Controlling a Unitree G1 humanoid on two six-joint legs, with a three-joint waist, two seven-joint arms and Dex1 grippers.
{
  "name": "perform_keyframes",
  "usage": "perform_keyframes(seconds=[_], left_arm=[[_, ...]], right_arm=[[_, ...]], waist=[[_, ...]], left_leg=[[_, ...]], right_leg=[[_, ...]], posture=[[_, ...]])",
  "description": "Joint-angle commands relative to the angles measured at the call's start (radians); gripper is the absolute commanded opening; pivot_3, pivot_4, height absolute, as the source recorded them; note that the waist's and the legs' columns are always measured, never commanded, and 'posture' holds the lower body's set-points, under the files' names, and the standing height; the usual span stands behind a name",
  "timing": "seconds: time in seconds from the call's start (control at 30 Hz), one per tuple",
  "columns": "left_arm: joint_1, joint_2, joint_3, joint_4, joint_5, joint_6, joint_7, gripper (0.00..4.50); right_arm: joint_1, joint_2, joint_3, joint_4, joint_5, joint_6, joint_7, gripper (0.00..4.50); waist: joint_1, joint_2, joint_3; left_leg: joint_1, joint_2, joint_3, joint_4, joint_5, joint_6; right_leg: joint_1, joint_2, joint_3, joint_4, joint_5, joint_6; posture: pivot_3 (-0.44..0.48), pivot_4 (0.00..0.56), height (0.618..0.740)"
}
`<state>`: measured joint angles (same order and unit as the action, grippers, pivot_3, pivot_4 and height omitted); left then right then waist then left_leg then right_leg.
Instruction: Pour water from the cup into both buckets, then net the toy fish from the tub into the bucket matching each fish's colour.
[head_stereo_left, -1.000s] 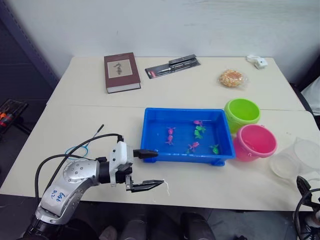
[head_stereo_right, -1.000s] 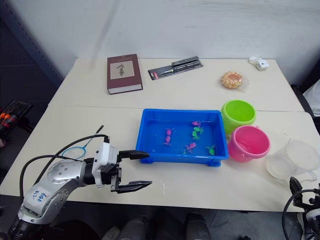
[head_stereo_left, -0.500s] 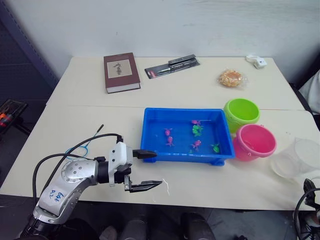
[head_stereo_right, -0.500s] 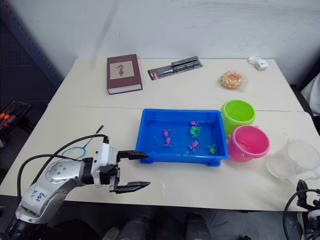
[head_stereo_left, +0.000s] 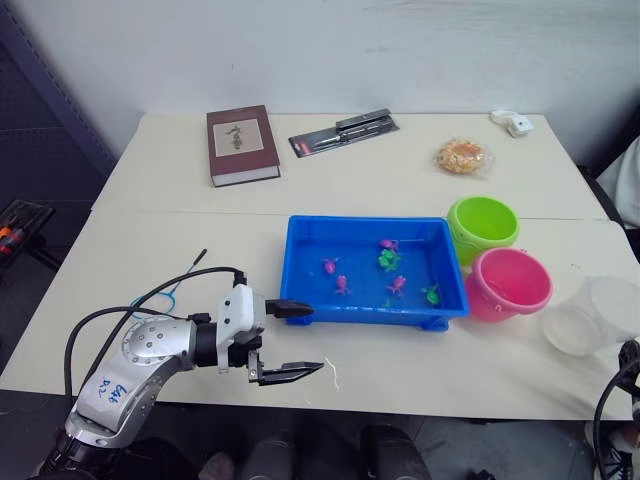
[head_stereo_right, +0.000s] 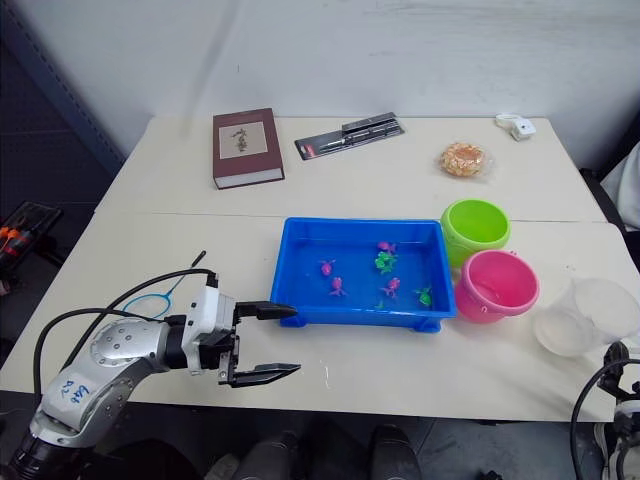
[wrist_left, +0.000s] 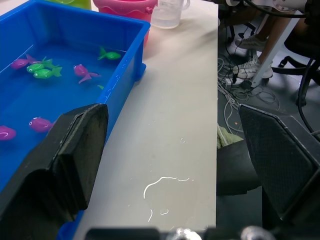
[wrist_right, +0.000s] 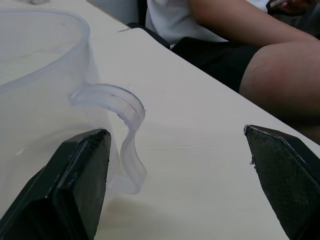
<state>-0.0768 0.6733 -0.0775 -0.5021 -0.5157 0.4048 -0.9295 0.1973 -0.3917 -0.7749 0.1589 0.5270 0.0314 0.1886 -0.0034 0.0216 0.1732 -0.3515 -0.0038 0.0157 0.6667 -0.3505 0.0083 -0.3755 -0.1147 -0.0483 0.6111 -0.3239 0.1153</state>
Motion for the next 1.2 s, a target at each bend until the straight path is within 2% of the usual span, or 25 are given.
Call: perform_keyframes(seconds=[0.03,0.2,0.23,0.3,0.4,0.5,0.87,1.07,1.2], left_arm=[[-0.014,0.005,0.009,-0.036,-0.005,-0.005,-0.003,4.45],[-0.015,0.008,0.013,-0.038,-0.005,-0.003,-0.001,4.45],[-0.014,0.009,0.014,-0.039,-0.006,-0.002,0.000,4.50],[-0.012,0.010,0.014,-0.042,-0.004,-0.002,0.002,4.50],[-0.006,0.008,0.016,-0.046,-0.003,-0.002,0.008,4.50],[0.003,0.007,0.016,-0.049,-0.001,-0.006,0.013,4.50],[0.008,-0.024,0.012,-0.043,-0.001,-0.022,0.029,4.50],[-0.021,-0.072,0.032,0.010,-0.046,-0.015,0.021,4.50],[-0.047,-0.092,-0.008,0.073,-0.013,-0.045,-0.022,4.50]], right_arm=[[-0.023,-0.005,0.003,-0.006,-0.017,-0.011,-0.020,4.50],[-0.078,-0.013,0.003,0.047,-0.015,-0.016,-0.042,4.50],[-0.091,-0.016,0.002,0.061,-0.014,-0.019,-0.042,3.95],[-0.111,-0.019,-0.003,0.080,-0.007,-0.023,-0.037,3.19],[-0.134,-0.025,-0.002,0.091,-0.001,-0.033,-0.018,1.80],[-0.149,-0.027,-0.002,0.089,0.003,-0.040,-0.001,0.16],[-0.106,-0.034,-0.046,-0.012,0.025,-0.049,-0.026,0.07],[-0.002,-0.095,-0.067,-0.240,0.019,0.015,-0.023,0.07],[0.059,-0.164,-0.065,-0.355,-0.021,0.076,-0.010,0.07]], waist=[[0.000,0.000,0.000],[-0.004,0.000,0.000],[-0.004,0.000,0.000],[-0.002,0.000,0.000],[-0.001,0.000,0.000],[0.001,0.000,0.000],[0.001,0.000,0.000],[0.002,0.003,0.000],[0.000,0.002,0.000]], left_leg=[[0.000,0.000,0.000,0.000,0.000,0.000],[0.000,0.000,0.000,0.000,0.000,0.000],[0.000,0.000,0.000,0.000,0.000,0.000],[0.000,0.000,0.000,0.000,0.000,0.000],[0.000,0.000,0.000,0.000,0.000,0.000],[0.000,0.000,0.000,0.000,0.000,0.000],[0.000,0.000,0.000,0.000,0.000,0.000],[0.000,-0.001,0.000,0.000,0.000,0.000],[0.000,0.000,0.001,0.000,0.001,0.000]], right_leg=[[0.000,0.000,0.000,0.000,0.000,0.000],[0.000,0.000,0.000,0.001,0.000,0.000],[0.000,0.000,0.000,0.001,0.000,0.000],[0.000,0.001,0.000,0.001,0.000,0.000],[0.000,0.001,0.000,0.001,0.000,0.000],[0.000,0.001,0.000,0.001,0.000,0.000],[0.000,0.000,0.000,0.000,0.000,0.000],[0.000,0.000,0.000,0.000,0.000,0.000],[0.000,0.002,0.000,0.000,0.000,0.000]], posture=[[0.000,0.150,0.738],[0.000,0.150,0.738],[0.000,0.150,0.738],[0.000,0.150,0.738],[0.000,0.150,0.738],[0.000,0.150,0.738],[0.000,0.150,0.738],[0.000,0.150,0.738],[0.000,0.150,0.738]])
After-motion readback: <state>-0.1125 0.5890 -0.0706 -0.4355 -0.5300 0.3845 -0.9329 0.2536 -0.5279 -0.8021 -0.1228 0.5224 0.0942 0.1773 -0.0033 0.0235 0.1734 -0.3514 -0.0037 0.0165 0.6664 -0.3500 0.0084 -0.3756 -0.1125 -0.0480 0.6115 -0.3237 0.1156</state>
